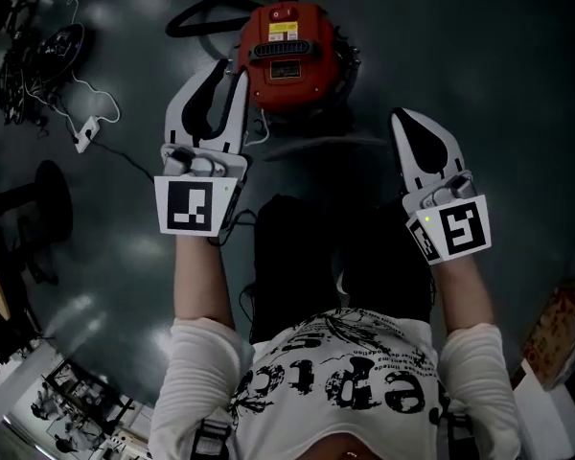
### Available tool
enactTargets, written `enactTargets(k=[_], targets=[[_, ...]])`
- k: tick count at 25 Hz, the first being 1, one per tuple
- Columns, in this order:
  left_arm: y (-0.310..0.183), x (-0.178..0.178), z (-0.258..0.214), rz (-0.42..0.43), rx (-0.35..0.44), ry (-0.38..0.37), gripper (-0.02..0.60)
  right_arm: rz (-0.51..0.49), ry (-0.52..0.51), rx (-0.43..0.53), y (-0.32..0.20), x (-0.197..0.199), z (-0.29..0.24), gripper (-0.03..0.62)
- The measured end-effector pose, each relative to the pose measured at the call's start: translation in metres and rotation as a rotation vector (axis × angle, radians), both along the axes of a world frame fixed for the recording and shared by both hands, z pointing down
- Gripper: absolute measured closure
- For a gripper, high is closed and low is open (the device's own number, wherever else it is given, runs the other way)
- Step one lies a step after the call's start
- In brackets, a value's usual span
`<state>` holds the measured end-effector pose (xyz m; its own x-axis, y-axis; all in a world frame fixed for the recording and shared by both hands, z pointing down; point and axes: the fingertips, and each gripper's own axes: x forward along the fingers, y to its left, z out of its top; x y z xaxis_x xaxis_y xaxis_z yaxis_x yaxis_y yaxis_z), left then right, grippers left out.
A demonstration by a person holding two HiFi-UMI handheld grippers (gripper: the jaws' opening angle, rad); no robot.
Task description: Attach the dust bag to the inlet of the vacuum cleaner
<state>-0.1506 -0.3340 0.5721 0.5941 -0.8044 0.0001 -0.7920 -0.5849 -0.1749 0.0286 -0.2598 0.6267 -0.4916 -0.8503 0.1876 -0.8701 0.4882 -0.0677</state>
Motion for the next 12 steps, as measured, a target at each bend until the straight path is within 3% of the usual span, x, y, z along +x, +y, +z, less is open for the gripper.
enactTargets(k=[3, 6, 12], targets=[[0.028, -0.012, -0.075, -0.104, -0.026, 0.078, 0.577, 0.013, 0.011, 0.014, 0.011, 0.007, -0.079, 0.592], [0.072, -0.007, -0.159, -0.108, -0.054, 0.139, 0.577, 0.015, 0.023, 0.024, 0.030, 0.012, -0.163, 0.592], [0.152, 0.003, -0.307, -0.129, -0.095, 0.151, 0.578, 0.042, 0.034, 0.051, 0.085, 0.020, -0.322, 0.592]])
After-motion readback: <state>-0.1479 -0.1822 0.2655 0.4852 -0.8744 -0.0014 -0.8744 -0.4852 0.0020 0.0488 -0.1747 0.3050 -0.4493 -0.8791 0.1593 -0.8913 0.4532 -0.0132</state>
